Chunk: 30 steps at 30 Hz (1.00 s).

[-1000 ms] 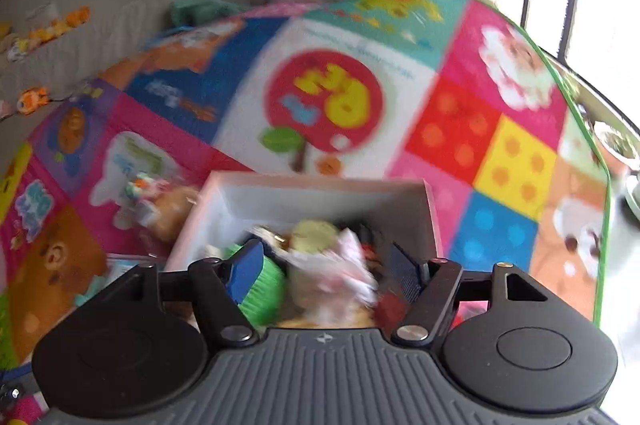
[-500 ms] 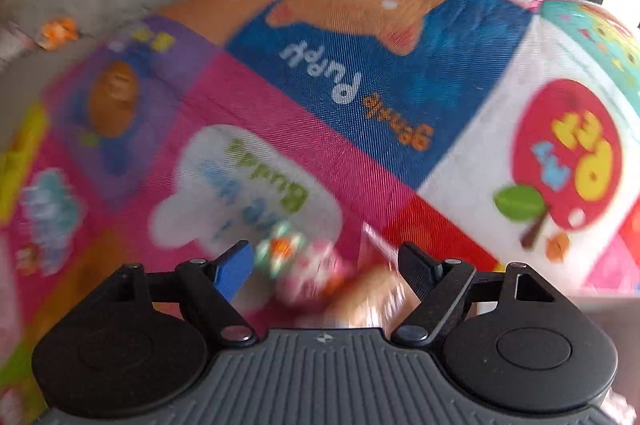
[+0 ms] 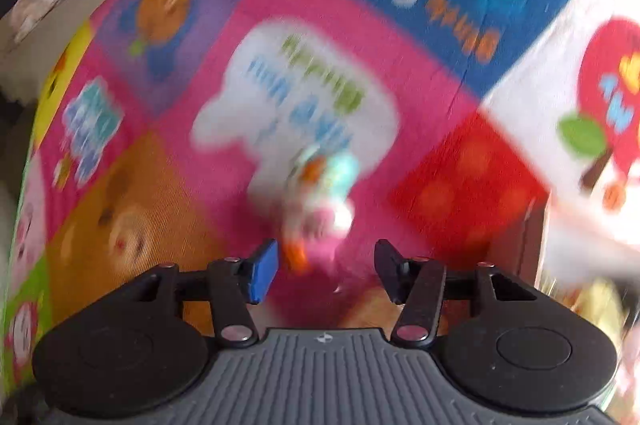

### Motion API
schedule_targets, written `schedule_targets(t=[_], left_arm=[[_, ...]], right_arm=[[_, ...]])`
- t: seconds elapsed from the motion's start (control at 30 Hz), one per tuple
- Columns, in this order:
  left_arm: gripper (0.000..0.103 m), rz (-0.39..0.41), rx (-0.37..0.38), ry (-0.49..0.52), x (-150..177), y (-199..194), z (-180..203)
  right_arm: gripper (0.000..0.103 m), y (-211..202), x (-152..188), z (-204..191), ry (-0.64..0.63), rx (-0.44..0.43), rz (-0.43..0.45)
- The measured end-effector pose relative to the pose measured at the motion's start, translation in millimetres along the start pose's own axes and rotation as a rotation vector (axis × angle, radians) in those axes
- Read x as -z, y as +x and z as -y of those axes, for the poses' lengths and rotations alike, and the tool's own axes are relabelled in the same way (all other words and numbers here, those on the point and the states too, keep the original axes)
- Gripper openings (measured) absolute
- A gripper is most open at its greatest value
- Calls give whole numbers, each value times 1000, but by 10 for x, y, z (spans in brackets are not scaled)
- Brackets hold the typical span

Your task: Organize objects

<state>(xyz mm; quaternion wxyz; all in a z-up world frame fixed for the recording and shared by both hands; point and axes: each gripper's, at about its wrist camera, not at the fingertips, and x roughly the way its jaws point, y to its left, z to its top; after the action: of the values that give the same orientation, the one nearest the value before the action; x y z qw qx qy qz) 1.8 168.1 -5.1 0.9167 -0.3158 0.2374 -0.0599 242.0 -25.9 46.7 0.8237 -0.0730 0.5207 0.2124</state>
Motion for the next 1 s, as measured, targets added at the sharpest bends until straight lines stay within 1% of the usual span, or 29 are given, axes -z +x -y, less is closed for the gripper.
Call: schedule_targets(t=[0.07, 0.13, 0.2, 0.23, 0.27, 0.3, 0.33, 0.37, 0.4, 0.43, 0.5, 0.53, 0.6, 0.63, 0.7, 0.77, 0.8, 0.83, 0.87, 0.93, 0.97, 1.0], left_arm=[[34, 2, 1, -5, -4, -3, -10], [34, 6, 0, -9, -6, -6, -16], [34, 10, -4, -9, -9, -10, -18], [34, 13, -5, -8, -9, -11, -17], [34, 16, -6, -7, -12, -14, -16], [34, 18, -5, -7, -13, -18, -16], [34, 21, -2, -7, -17, -26, -14], [34, 24, -1, -2, -19, -48, -3], [34, 22, 0, 10, -16, -82, 30], [34, 12, 9, 23, -6, -127, 78], [34, -37, 59, 47, 29, -220, 222], [34, -77, 94, 75, 55, -257, 323], [34, -155, 161, 169, 136, -335, 562], [34, -189, 182, 216, 184, -370, 680], [34, -259, 200, 288, 282, -404, 895], [34, -311, 178, 337, 368, -396, 1089], [34, -322, 161, 367, 408, -389, 1186], [34, -331, 141, 404, 459, -374, 1284], [34, -343, 116, 448, 512, -347, 1379], [35, -394, 58, 536, 632, -251, 1532], [41, -417, 26, 562, 692, -187, 1585], [45, -417, 11, 570, 730, -137, 1627]], right_arm=[[53, -105, 233, -100, -46, -22, 2], [53, -275, 476, -184, -92, -76, 6], [53, -512, 743, -277, -135, -107, 36], [53, -665, 879, -320, -162, -115, 65], [57, -833, 1024, -335, -185, -115, 107], [70, -1001, 1145, -326, -197, -110, 155], [78, -1159, 1265, -288, -198, -111, 206], [88, -1332, 1401, -240, -191, -109, 262], [93, -1495, 1560, -175, -186, -90, 320], [95, -1632, 1725, -108, -185, -58, 371], [103, -1797, 1995, 46, -162, 4, 440], [103, -1845, 2149, 150, -130, 30, 464], [103, -1846, 2383, 370, -40, 72, 474], [103, -1814, 2489, 472, 6, 103, 476], [103, -1695, 2719, 654, 95, 196, 481], [103, -1582, 2925, 775, 152, 289, 482], [103, -1544, 3021, 830, 170, 313, 481], [103, -1502, 3103, 879, 191, 318, 476], [103, -1468, 3175, 926, 211, 306, 472], [103, -1428, 3275, 1017, 251, 266, 466], [103, -1459, 3292, 1058, 269, 249, 480], [103, -1482, 3307, 1085, 282, 235, 500]])
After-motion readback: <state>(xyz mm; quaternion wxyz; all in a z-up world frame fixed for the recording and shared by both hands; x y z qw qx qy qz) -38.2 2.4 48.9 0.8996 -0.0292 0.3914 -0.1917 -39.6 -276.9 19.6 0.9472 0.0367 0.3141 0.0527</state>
